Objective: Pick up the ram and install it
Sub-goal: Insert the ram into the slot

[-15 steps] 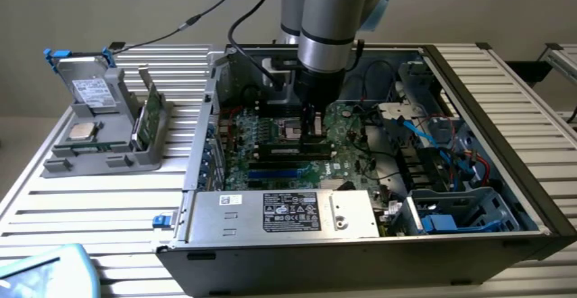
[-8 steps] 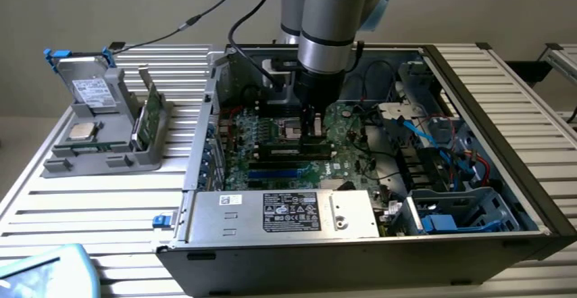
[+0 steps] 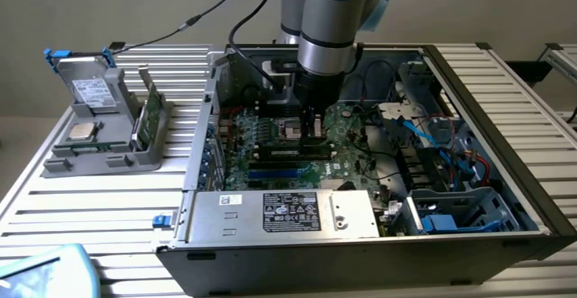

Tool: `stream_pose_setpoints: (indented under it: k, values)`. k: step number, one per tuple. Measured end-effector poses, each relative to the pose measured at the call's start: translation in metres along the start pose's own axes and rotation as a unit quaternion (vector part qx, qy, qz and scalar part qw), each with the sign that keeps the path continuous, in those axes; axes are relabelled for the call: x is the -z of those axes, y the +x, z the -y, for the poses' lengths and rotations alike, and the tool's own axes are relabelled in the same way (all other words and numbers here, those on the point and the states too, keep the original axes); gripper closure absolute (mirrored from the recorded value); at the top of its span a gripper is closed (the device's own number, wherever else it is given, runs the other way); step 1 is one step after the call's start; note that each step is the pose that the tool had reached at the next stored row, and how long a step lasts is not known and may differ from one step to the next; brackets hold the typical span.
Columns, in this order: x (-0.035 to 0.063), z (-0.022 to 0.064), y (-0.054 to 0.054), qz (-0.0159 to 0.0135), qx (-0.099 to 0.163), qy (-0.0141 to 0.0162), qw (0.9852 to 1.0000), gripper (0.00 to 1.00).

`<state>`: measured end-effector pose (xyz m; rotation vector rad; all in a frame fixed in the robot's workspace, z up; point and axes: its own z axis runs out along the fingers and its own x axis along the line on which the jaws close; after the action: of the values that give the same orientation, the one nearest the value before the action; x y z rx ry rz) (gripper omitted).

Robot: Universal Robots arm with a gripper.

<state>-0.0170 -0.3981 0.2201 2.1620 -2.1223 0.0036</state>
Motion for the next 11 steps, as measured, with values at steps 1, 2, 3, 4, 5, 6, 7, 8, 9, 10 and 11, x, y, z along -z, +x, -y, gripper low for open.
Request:
stream_pose_setpoints:
  k: [1, 2, 3, 4, 5, 6, 7, 8, 9, 10, 11]
  values:
    - [-0.0001, 0.0000, 0.0000, 0.0001, 0.000, 0.0000, 1.0000, 0.87]
    - [-0.0001, 0.0000, 0.0000, 0.0001, 0.000, 0.0000, 1.0000, 0.87]
    - [-0.0001, 0.0000, 0.0000, 0.0001, 0.000, 0.0001, 1.0000, 0.87]
    - [-0.0001, 0.0000, 0.0000, 0.0001, 0.000, 0.0001, 1.0000, 0.87]
    - [-0.0001, 0.0000, 0.0000, 0.0001, 0.000, 0.0001, 1.0000, 0.87]
    - [-0.0001, 0.0000, 0.0000, 0.0001, 0.000, 0.0001, 1.0000, 0.87]
    - [-0.0001, 0.0001, 0.0000, 0.0001, 0.000, 0.0001, 1.0000, 0.85]
    - [-0.0001, 0.0001, 0.0000, 0.0002, 0.000, 0.0001, 1.0000, 0.85]
    - [-0.0001, 0.0001, -0.0001, 0.0002, 0.000, 0.0001, 1.0000, 0.79]
    - [-0.0001, 0.0001, -0.0001, 0.0002, 0.000, 0.0001, 1.0000, 0.73]
    - [-0.0001, 0.0001, -0.0001, 0.0002, 0.000, 0.0001, 1.0000, 0.73]
